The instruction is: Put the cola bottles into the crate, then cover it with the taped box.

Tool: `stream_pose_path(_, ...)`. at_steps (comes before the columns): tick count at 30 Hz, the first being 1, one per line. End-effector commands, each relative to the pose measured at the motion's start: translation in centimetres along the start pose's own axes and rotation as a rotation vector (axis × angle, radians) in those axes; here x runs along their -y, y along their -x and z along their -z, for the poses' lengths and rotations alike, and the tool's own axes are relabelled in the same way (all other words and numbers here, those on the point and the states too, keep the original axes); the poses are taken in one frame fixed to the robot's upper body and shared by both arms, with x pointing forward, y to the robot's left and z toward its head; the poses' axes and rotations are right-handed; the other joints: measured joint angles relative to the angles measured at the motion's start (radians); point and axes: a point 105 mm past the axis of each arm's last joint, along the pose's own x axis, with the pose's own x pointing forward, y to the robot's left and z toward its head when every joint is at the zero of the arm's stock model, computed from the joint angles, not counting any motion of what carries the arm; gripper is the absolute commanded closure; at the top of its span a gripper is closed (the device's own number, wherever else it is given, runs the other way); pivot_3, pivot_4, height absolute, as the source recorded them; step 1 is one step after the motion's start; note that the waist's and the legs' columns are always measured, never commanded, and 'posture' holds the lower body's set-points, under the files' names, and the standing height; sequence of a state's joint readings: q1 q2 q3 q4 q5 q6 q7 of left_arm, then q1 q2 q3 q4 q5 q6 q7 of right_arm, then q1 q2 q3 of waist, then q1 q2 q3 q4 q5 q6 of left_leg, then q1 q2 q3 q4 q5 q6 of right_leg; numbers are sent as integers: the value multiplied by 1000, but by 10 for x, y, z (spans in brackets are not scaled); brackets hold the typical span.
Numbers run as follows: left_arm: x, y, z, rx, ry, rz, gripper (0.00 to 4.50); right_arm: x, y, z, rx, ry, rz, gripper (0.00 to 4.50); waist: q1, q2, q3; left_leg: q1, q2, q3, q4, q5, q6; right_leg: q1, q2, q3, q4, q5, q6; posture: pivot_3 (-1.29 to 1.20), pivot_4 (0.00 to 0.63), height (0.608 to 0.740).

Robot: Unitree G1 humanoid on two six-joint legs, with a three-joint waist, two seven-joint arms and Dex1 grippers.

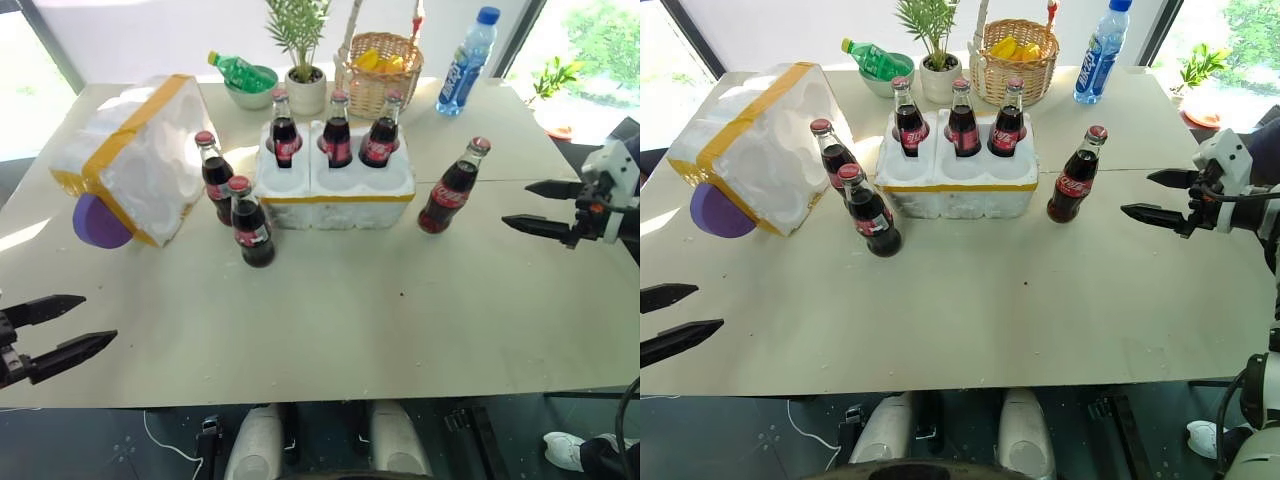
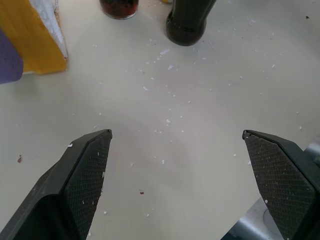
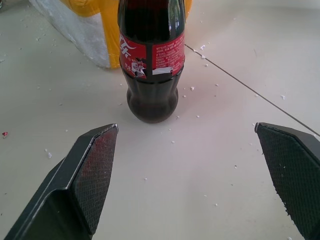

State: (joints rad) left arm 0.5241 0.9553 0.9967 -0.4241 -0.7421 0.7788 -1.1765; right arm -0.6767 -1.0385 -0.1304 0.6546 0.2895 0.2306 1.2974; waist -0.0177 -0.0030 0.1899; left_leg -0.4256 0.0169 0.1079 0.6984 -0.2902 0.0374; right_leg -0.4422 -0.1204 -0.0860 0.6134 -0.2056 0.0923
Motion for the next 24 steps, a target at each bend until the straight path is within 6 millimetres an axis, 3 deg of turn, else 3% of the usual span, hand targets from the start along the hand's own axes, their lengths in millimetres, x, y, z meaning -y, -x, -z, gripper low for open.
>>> stream_pose_path(1,1,3,-5,21,-27,-13,106,7,6,-16,56,37,35,0,0,0,0,0,0,0,0,0,0,0,0,0,0,0,0,0,150,740)
stream_pose_path(14,-1,-6,-15,80,-25,-17,106,9,7,-14,57,16,37,0,0,0,0,0,0,0,0,0,0,0,0,0,0,0,0,0,150,740)
stream_pose_path(18,7,-27,-41,170,-69,63,106,-1,19,-39,123,-22,-39,0,4,0,0,0,0,0,0,0,0,1,0,0,1,0,0,0,150,740)
stream_pose_path(24,15,-67,-65,223,-117,192,106,-50,43,-85,187,-55,-302,0,6,3,0,0,0,-1,0,0,0,1,0,0,2,2,3,0,150,740)
